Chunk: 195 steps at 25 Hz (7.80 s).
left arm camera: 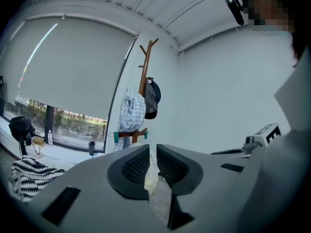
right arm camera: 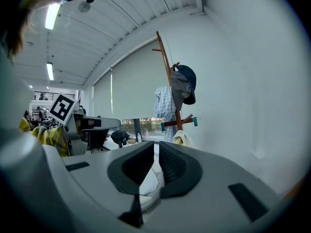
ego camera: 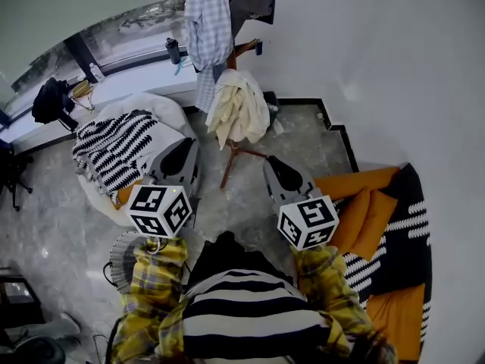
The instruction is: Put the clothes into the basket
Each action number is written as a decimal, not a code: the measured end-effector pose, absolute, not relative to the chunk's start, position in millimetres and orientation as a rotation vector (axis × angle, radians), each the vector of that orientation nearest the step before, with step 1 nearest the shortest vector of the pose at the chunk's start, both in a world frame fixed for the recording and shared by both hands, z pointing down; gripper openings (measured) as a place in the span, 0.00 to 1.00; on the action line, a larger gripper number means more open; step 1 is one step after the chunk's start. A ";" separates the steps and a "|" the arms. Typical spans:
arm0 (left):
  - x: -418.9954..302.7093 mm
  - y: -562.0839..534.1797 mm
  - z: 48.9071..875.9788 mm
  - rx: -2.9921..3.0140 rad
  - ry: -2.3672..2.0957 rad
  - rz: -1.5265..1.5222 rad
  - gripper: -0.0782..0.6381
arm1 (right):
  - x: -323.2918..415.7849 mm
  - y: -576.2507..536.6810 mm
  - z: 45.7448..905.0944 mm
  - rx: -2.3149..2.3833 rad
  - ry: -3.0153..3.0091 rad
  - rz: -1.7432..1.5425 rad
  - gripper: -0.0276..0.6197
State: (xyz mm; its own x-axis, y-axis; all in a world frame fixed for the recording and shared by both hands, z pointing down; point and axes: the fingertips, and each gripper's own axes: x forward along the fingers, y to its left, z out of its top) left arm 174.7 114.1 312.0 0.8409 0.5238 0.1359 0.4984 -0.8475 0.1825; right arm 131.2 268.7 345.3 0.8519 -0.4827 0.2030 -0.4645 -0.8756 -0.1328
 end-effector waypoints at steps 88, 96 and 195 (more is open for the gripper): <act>439.7 60.3 88.7 2.997 0.620 -0.840 0.18 | 329.6 256.2 358.2 -2.969 0.641 -0.445 0.09; 420.4 21.0 98.2 3.078 0.404 -0.798 0.18 | 331.2 242.5 360.8 -2.928 0.783 -0.457 0.09; -176.6 -292.4 550.0 2.536 -0.975 0.657 0.20 | -34.3 -173.1 479.1 -2.153 2.447 -0.964 0.09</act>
